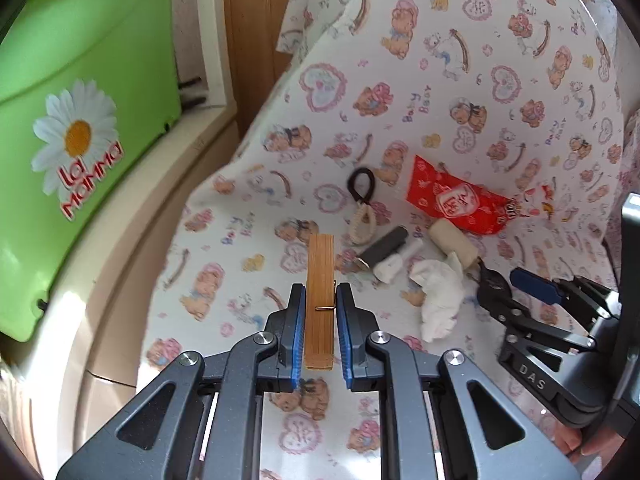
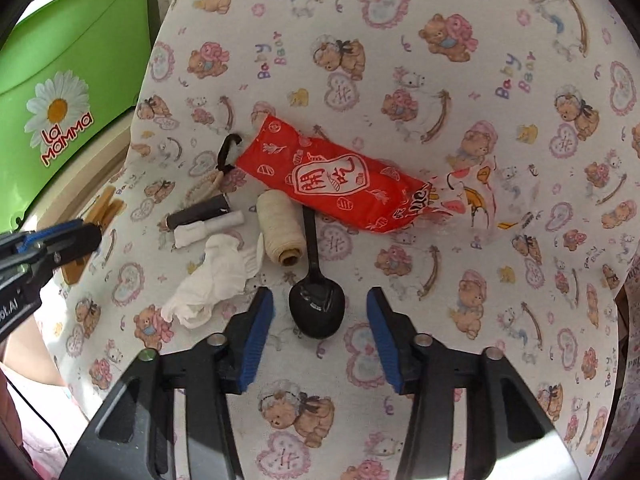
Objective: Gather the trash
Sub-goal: 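Grasp the wooden clothespin with the left tool while the right tool grasps the black spoon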
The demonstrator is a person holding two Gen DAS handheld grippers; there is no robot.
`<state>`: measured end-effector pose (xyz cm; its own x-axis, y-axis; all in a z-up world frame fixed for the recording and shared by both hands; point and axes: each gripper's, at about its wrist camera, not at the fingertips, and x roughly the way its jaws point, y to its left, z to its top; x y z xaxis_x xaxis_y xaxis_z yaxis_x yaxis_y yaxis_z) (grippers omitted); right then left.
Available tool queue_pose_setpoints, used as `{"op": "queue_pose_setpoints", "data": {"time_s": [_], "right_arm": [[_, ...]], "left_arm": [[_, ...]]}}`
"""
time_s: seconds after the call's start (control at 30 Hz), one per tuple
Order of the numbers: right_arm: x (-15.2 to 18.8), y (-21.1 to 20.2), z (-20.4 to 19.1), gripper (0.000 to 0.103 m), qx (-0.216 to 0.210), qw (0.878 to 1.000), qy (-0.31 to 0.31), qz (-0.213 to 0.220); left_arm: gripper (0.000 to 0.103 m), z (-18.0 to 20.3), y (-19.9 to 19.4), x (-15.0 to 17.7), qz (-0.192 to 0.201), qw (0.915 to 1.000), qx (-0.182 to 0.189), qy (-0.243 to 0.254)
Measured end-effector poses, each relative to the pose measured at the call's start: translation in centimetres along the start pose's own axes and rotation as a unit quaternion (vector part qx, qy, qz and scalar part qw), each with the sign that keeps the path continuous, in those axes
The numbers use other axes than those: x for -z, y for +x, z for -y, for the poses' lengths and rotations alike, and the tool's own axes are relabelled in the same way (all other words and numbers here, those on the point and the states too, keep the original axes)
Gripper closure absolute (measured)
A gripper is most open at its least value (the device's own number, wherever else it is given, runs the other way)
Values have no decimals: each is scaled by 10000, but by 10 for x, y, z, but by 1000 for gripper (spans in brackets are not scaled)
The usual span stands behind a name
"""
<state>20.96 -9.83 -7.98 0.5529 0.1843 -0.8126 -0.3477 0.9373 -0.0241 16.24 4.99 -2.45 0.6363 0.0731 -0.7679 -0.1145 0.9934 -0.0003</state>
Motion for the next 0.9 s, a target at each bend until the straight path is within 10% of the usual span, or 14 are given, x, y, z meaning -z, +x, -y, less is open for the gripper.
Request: {"op": "queue_pose_setpoints", "data": {"time_s": [0.9], "right_arm": [[48, -70, 40, 74, -545, 9978, 388, -2]], "left_arm": [[89, -15, -25, 10, 0, 9981, 504, -354]]}}
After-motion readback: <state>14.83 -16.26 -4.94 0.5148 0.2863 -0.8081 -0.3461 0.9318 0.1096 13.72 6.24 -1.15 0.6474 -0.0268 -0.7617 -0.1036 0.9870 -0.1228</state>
